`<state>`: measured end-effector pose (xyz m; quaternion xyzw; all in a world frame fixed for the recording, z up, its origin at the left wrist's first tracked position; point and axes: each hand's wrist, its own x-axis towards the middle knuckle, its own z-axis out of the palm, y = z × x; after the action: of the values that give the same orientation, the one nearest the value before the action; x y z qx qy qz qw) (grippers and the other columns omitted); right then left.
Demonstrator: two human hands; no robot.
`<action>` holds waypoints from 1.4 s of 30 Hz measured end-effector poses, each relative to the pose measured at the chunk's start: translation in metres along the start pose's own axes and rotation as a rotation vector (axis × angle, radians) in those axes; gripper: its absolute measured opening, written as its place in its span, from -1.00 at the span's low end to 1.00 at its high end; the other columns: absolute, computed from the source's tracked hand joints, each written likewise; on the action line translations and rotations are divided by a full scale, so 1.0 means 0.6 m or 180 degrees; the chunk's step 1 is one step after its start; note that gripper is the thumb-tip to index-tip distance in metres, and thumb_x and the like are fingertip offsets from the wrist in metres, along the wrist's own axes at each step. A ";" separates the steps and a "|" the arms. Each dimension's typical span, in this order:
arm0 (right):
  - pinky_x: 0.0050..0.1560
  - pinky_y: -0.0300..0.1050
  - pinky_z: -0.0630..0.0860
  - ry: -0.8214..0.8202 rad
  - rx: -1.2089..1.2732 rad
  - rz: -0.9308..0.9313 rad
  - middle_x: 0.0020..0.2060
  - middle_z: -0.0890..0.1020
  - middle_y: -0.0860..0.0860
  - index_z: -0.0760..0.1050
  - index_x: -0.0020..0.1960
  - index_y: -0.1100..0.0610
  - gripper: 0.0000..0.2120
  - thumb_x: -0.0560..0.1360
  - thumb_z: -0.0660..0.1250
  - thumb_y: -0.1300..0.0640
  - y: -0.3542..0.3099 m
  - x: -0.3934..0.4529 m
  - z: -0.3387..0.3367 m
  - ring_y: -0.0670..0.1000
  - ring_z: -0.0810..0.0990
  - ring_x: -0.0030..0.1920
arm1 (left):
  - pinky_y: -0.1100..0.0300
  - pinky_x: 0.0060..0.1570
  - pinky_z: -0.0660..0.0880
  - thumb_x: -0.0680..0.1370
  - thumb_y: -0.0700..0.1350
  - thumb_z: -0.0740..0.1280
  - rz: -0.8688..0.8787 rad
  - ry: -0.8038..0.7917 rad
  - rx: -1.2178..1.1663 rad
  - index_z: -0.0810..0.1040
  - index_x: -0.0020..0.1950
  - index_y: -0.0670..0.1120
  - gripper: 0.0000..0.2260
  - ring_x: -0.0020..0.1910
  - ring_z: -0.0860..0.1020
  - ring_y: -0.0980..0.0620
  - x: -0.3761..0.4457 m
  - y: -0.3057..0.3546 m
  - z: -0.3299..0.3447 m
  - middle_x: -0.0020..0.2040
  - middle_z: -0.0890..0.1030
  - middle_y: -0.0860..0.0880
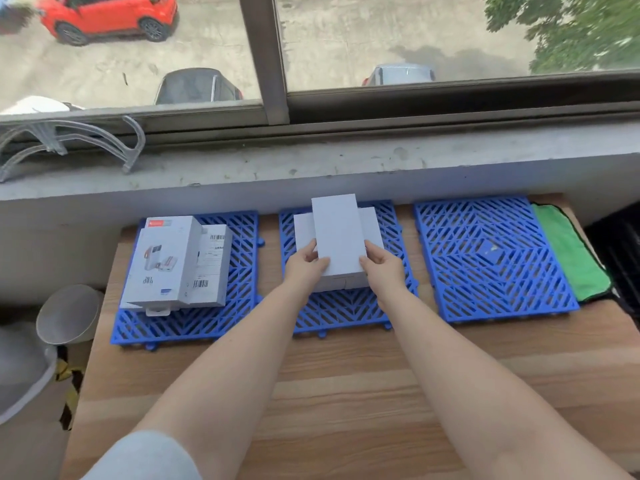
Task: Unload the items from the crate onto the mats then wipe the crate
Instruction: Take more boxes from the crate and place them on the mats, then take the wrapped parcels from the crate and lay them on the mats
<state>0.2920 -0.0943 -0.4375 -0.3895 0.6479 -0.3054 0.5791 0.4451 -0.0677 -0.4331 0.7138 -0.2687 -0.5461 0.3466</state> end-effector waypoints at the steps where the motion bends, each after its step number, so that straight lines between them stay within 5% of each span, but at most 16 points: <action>1: 0.24 -0.24 0.38 0.0006 -0.0022 -0.0026 0.28 0.56 -0.05 0.46 0.39 0.12 -0.62 0.60 0.25 0.30 0.001 0.000 0.000 -0.10 0.48 0.28 | -0.03 0.31 0.46 0.59 -0.17 0.32 -0.0021 0.0014 0.0003 0.40 0.47 0.12 -0.53 0.24 0.51 0.02 0.003 -0.001 0.000 0.23 0.58 0.09; 9: 0.21 -0.01 0.49 -0.0123 -0.0640 -0.0091 0.28 0.53 0.02 0.41 0.38 0.08 -0.59 0.55 0.34 0.21 -0.005 -0.004 -0.012 -0.01 0.50 0.19 | 0.04 0.16 0.51 0.59 -0.04 0.35 0.0255 0.0104 0.0702 0.33 0.51 0.05 -0.50 0.16 0.49 0.01 -0.016 0.003 -0.022 0.33 0.49 -0.03; 13: 0.21 -0.05 0.44 -0.0200 -0.1005 -0.0324 0.36 0.45 0.03 0.37 0.41 0.05 -0.57 0.56 0.32 0.19 -0.024 -0.030 -0.012 0.05 0.43 0.33 | 0.04 0.21 0.45 0.63 0.06 0.25 0.1163 0.0142 0.2172 0.34 0.49 0.02 -0.57 0.35 0.41 -0.02 -0.045 0.012 -0.038 0.43 0.41 -0.02; 17: 0.30 -0.07 0.37 -0.0530 -0.2168 -0.0849 0.44 0.34 -0.03 0.29 0.48 0.02 -0.48 0.55 0.34 0.14 -0.044 -0.065 -0.011 0.05 0.30 0.44 | 0.06 0.09 0.47 0.64 0.10 0.19 0.2092 0.0222 0.3770 0.35 0.46 -0.02 -0.58 0.33 0.37 -0.08 -0.076 0.014 -0.042 0.38 0.42 -0.05; 23: 0.40 0.00 0.27 -0.0128 -0.3752 -0.1750 0.41 0.41 -0.04 0.32 0.47 0.03 -0.50 0.55 0.29 0.13 -0.032 -0.137 -0.057 0.03 0.29 0.44 | -0.05 0.14 0.39 0.62 0.11 0.19 0.2698 0.0221 0.4901 0.33 0.42 -0.05 -0.58 0.27 0.39 -0.15 -0.099 0.035 -0.063 0.34 0.41 -0.10; 33: 0.35 0.05 0.31 0.0680 -0.4321 -0.1316 0.42 0.35 0.00 0.22 0.51 -0.02 -0.33 0.47 0.38 -0.07 -0.092 -0.257 -0.219 0.09 0.27 0.41 | -0.06 0.17 0.36 0.53 0.21 0.26 0.3841 -0.0060 0.5045 0.30 0.44 0.01 -0.45 0.29 0.36 -0.15 -0.172 0.136 0.052 0.35 0.39 -0.09; 42: 0.49 0.12 0.07 0.1804 -0.3845 -0.0639 0.47 0.29 0.03 0.30 0.48 -0.06 -0.32 0.43 0.34 -0.28 -0.029 -0.410 -0.365 0.15 0.09 0.51 | -0.12 0.25 0.35 0.49 0.31 0.29 0.4590 -0.0824 0.5139 0.02 0.59 0.10 -0.22 0.40 0.29 -0.16 -0.324 0.149 0.250 0.47 0.26 -0.11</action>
<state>0.0846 0.0955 -0.2653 -0.6080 0.7925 -0.0322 0.0360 0.2494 -0.0050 -0.2718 0.3425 -0.9379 0.0521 -0.0165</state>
